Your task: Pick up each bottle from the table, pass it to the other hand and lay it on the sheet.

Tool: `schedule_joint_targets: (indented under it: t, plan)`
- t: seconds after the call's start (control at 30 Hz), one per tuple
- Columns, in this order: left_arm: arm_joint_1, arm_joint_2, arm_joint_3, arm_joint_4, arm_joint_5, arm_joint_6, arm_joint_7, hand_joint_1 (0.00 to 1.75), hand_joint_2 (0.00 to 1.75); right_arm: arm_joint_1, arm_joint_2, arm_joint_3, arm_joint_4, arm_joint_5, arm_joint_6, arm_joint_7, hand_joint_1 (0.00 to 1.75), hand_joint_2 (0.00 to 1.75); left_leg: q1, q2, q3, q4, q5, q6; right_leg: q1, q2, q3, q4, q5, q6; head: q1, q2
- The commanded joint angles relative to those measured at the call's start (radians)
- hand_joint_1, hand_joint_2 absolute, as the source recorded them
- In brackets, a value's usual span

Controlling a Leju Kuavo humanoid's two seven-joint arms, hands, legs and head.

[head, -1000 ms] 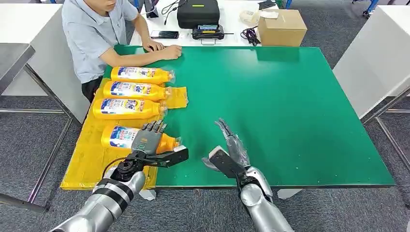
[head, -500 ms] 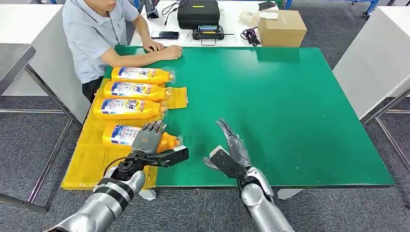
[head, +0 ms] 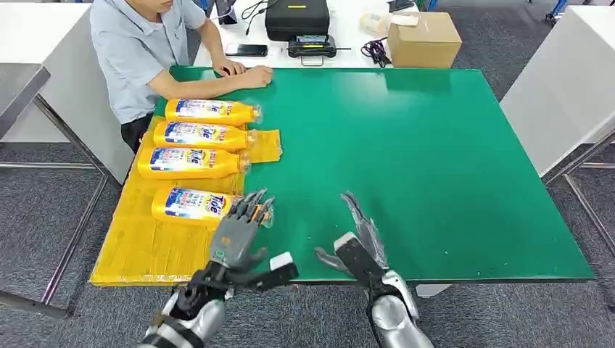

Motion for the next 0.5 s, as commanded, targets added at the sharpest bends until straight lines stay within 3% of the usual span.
schedule_joint_targets:
  t: [0.03, 0.27, 0.33, 0.47, 0.5]
  plan:
    - [0.134, 0.041, -0.035, -0.247, 0.037, 0.062, -0.052, 0.0, 1.75, 0.056, -0.018, -0.048, -0.084, -0.006, -0.012, -0.006, 0.0, 1.75, 0.001, 0.002, 0.004, 0.0, -0.002, -0.002, 0.001, 0.001, 0.004, 0.0, -0.002, -0.003, 0.0, 0.0]
    - [0.138, 0.021, -0.034, -0.258, 0.123, 0.105, -0.117, 0.0, 1.75, 0.056, -0.008, -0.06, -0.08, -0.03, -0.008, -0.012, 0.0, 1.75, 0.001, 0.001, 0.004, 0.0, -0.001, -0.002, 0.001, 0.0, 0.004, 0.0, -0.001, -0.003, 0.0, 0.0]
    - [0.145, -0.002, -0.043, -0.277, 0.41, 0.067, -0.24, 0.0, 1.75, 0.07, 0.003, -0.076, -0.097, -0.192, 0.11, -0.036, 0.0, 1.75, 0.001, 0.0, 0.002, 0.0, 0.0, -0.001, 0.001, 0.0, 0.002, 0.0, 0.0, -0.002, 0.0, 0.0]
    - [0.141, -0.004, -0.043, -0.267, 0.416, 0.067, -0.245, 0.0, 1.75, 0.075, 0.0, -0.074, -0.101, -0.193, 0.111, -0.036, 0.0, 1.75, 0.001, 0.0, 0.004, 0.0, -0.001, -0.001, 0.001, -0.001, 0.004, 0.0, -0.001, -0.002, 0.0, 0.0]
    - [0.15, -0.017, -0.036, -0.273, 0.568, 0.023, -0.295, 0.0, 1.75, 0.082, 0.0, -0.075, -0.111, -0.203, 0.102, -0.047, 0.0, 1.75, 0.001, 0.0, 0.003, -0.001, 0.0, -0.001, 0.001, 0.0, 0.003, -0.001, 0.0, -0.002, 0.0, 0.0]
